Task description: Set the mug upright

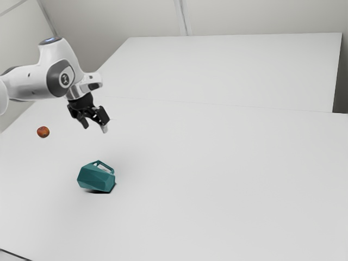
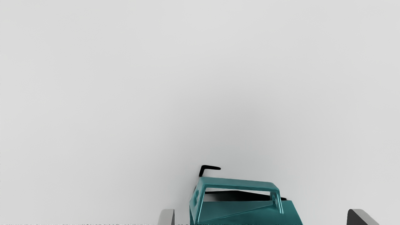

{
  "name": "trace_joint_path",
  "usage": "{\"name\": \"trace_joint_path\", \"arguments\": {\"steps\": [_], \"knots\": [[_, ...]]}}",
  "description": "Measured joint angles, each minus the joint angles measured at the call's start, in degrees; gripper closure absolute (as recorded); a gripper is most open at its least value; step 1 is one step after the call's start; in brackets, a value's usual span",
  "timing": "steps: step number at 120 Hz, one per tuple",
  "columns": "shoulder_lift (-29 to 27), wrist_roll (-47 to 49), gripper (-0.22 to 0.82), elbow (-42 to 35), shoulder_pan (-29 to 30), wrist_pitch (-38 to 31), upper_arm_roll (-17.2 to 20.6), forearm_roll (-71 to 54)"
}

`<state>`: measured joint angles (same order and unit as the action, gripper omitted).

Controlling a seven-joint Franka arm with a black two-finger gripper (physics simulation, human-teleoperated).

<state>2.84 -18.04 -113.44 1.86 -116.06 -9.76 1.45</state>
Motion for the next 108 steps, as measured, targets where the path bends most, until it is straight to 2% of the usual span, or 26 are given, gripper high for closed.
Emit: {"name": "trace_joint_path", "arguments": {"steps": [13, 21, 30, 52, 65, 74, 91, 108], "knots": [[-0.1, -0.2, 0.0, -0.3, -0.9, -0.1, -1.6, 1.5], [0.0, -0.3, 0.0, -0.8, 4.2, -0.1, 2.0, 2.5], [-0.3, -0.9, 0.0, -1.8, 8.5, 0.7, 3.6, 4.2], [-1.6, -3.6, 0.0, -6.0, 15.8, 4.4, 3.5, 9.7], [-0.9, -6.3, 0.0, -6.6, 18.0, 6.8, 2.4, 13.0], [0.6, -8.1, 0.0, -6.2, 17.7, 8.0, 1.5, 14.5], [4.2, -11.5, 0.0, -4.0, 13.3, 10.1, 0.9, 16.4], [5.9, -14.4, 0.0, -3.0, 14.2, 11.6, 0.8, 17.3]]}}
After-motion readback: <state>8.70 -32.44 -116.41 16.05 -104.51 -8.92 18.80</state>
